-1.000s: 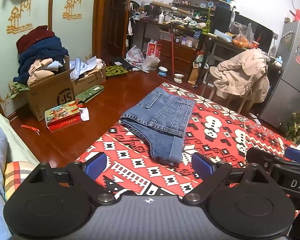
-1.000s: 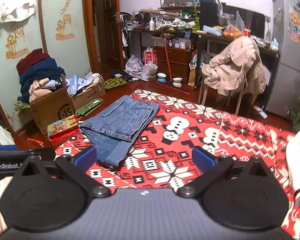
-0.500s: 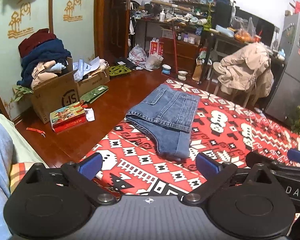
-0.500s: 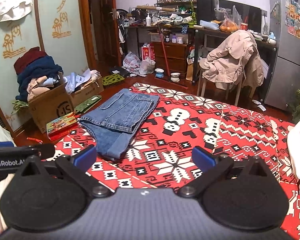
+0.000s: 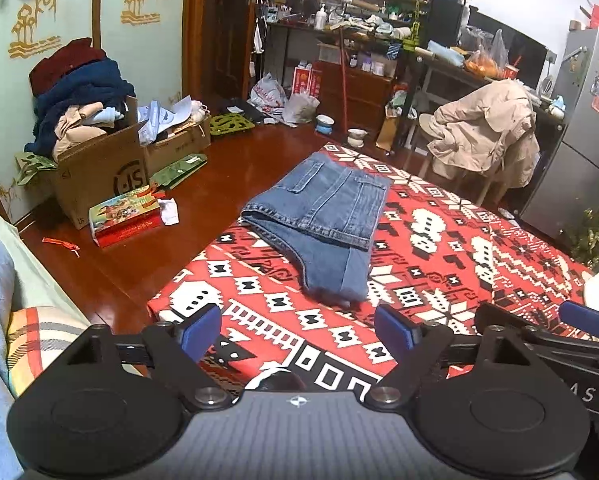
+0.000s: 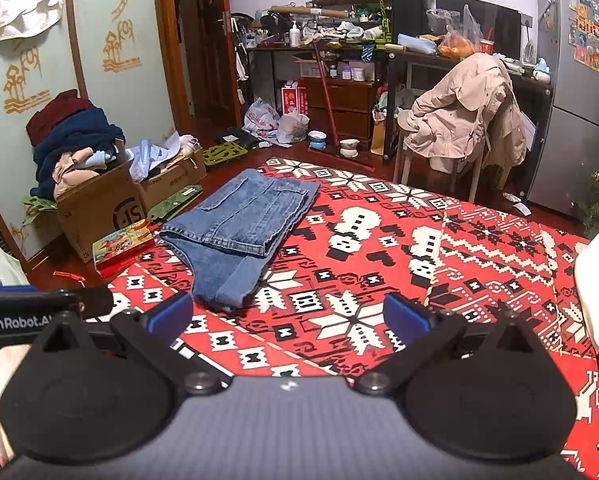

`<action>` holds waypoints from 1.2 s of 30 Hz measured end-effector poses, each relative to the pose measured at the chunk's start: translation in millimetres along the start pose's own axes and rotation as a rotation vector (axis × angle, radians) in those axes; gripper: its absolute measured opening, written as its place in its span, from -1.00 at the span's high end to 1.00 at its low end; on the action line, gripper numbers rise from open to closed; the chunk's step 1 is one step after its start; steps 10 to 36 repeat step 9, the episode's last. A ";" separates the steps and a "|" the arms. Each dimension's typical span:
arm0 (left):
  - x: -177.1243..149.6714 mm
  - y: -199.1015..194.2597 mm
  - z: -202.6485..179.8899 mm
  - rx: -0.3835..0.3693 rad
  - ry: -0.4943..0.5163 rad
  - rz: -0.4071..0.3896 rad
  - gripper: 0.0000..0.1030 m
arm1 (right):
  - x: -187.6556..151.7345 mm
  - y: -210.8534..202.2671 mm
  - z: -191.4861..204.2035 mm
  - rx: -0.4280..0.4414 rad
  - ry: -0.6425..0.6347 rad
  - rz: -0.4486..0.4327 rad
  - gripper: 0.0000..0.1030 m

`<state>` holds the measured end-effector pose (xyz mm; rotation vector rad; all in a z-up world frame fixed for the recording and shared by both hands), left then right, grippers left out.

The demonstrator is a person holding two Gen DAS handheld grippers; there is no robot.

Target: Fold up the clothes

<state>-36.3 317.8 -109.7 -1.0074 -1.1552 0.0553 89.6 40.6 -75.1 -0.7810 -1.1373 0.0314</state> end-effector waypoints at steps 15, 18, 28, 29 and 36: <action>-2.3 0.4 -0.1 0.011 0.007 0.002 -0.61 | -4.6 4.1 -0.7 0.003 0.006 0.007 -0.99; -2.3 0.4 -0.1 0.011 0.007 0.002 -0.61 | -4.6 4.1 -0.7 0.003 0.006 0.007 -0.99; -2.3 0.4 -0.1 0.011 0.007 0.002 -0.61 | -4.6 4.1 -0.7 0.003 0.006 0.007 -0.99; -2.3 0.4 -0.1 0.011 0.007 0.002 -0.61 | -4.6 4.1 -0.7 0.003 0.006 0.007 -0.99; -2.3 0.4 -0.1 0.011 0.007 0.002 -0.61 | -4.6 4.1 -0.7 0.003 0.006 0.007 -0.99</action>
Point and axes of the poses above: each gripper's, at about its wrist camera, not at the fingertips, and y roughly the way its jaws point, z to its left, x to its top, the point moved 9 cm from there along y, roughly the way its jaws point, and after that the axes turned 12 degrees about x, right-handed, at the moved point
